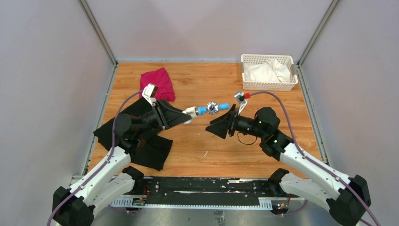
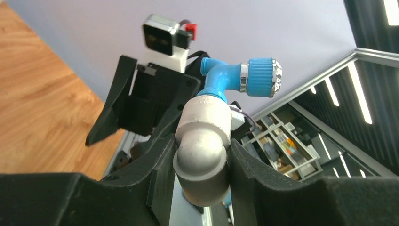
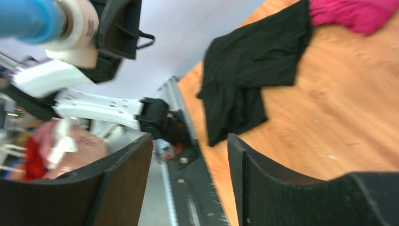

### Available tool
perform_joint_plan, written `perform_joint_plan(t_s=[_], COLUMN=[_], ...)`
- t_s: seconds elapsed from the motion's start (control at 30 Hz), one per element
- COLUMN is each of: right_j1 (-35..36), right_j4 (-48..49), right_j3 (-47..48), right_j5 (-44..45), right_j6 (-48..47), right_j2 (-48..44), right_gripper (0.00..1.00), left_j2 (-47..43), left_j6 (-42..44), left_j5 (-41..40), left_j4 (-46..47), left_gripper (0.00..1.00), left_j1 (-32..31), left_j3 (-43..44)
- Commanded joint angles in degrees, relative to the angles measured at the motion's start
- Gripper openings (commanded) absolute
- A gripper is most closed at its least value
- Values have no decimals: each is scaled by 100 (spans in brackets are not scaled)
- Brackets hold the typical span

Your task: Install the water faucets

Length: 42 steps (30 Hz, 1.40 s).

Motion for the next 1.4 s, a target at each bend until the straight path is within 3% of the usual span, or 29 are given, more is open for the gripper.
perform_joint_plan(t_s=[0.0, 0.1, 0.23, 0.33, 0.53, 0.77, 1.03, 1.2, 1.37], right_j1=[-74, -84, -69, -67, -68, -72, -74, -67, -66], right_j4=[-2229, -3091, -3294, -3425, -3421, -2915, -1724, -1392, -1181], right_j3=[112, 284, 380, 606, 1112, 1634, 1462, 1420, 1406], right_j5=[877, 975, 575, 551, 503, 128, -63, -121, -387], right_j6=[-2330, -3431, -4508, -4830, -5076, -4881, -3559, -3112, -2782], right_j2=[-943, -1723, -2526, -2804, -2387, -1541, -1114, -992, -783], right_gripper=[67, 68, 70, 81, 90, 92, 79, 74, 62], left_j2=[219, 394, 521, 537, 572, 589, 614, 754, 866], left_j6=[-152, -346, -394, -390, -331, -248, -105, -67, -9], left_j5=[734, 1278, 1694, 1757, 1935, 2083, 1957, 1998, 2007], left_j4=[-834, -1104, -1421, -1435, -1435, -1435, -1428, -1430, -1435], left_gripper=[0, 0, 0, 0, 0, 0, 0, 0, 0], left_j1=[84, 171, 259, 282, 287, 287, 287, 287, 287], left_j3=[620, 765, 755, 648, 588, 607, 623, 606, 651])
